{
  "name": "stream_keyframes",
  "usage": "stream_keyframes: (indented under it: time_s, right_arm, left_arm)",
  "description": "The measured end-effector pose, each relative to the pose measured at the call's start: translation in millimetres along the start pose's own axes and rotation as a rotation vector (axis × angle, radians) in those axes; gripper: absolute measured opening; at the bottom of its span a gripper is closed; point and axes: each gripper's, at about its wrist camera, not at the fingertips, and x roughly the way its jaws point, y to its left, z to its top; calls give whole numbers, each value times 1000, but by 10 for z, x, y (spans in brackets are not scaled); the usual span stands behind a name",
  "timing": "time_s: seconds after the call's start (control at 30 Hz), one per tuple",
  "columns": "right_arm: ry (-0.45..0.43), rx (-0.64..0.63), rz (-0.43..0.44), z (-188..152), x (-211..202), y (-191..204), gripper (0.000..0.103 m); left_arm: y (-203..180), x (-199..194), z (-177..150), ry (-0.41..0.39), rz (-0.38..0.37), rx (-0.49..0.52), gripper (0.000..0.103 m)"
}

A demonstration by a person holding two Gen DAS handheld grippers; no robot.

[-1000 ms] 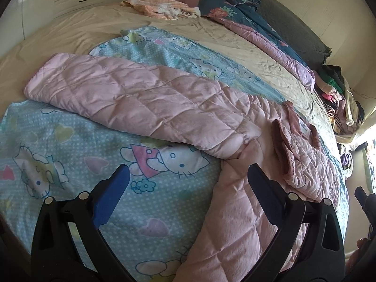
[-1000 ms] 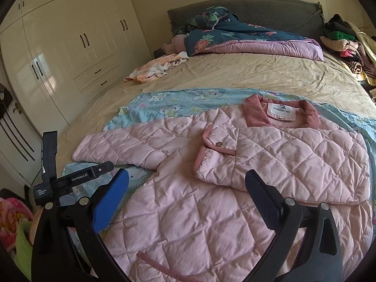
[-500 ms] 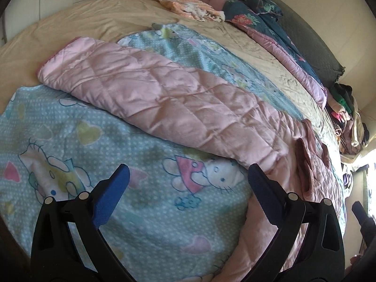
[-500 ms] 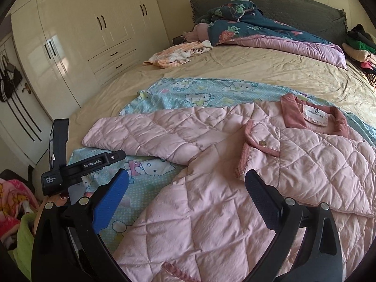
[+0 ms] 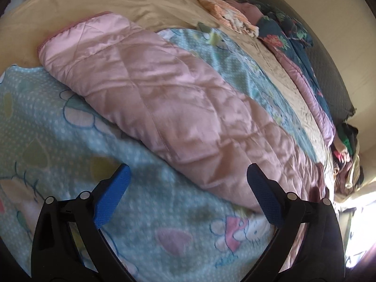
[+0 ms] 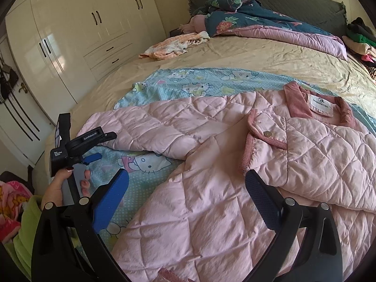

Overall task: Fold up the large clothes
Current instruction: 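Close the left gripper on the sleeve cuff, then lift the sleeve with the left gripper, fold it over the jacket front, release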

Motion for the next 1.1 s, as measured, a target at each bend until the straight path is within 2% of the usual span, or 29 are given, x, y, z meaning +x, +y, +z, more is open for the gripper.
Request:
stream_keyframes:
  time_s: [0.4,0.47,0.53,0.57,0.63,0.7,0.8,1.1]
  right_arm:
    - [-11,65,-13,-20,-37,-279,99]
    - [-19,72,-15,-16,-72,-308,99]
    - [-27,78,-16,-8,-113,-333,99]
    - [-32,79,-17,-8,-139,-345,99]
    - [-42,83,-19,-8,-192,-370,99]
    - [-53,89,-20,-10,-253,-400,99]
    - [-73,104,-21,-10,-349,-447,99]
    - [-134,158,-12,-87,-777,-531,99]
  left_arm:
    - [259,165,456,-71,64,-126,89]
    - [279,156,509,-90,87,-142,79]
    - [306,134,558,-108,101,-157,55]
    - [333,116,583,-113,93,-169,48]
    - [374,26,614,-138,76,-189,24]
    - [323,-105,632,-176,50,-174,16]
    - [124,-398,622,-239,34,-113,14]
    - [-735,-1245,537,-372,-102,87,12]
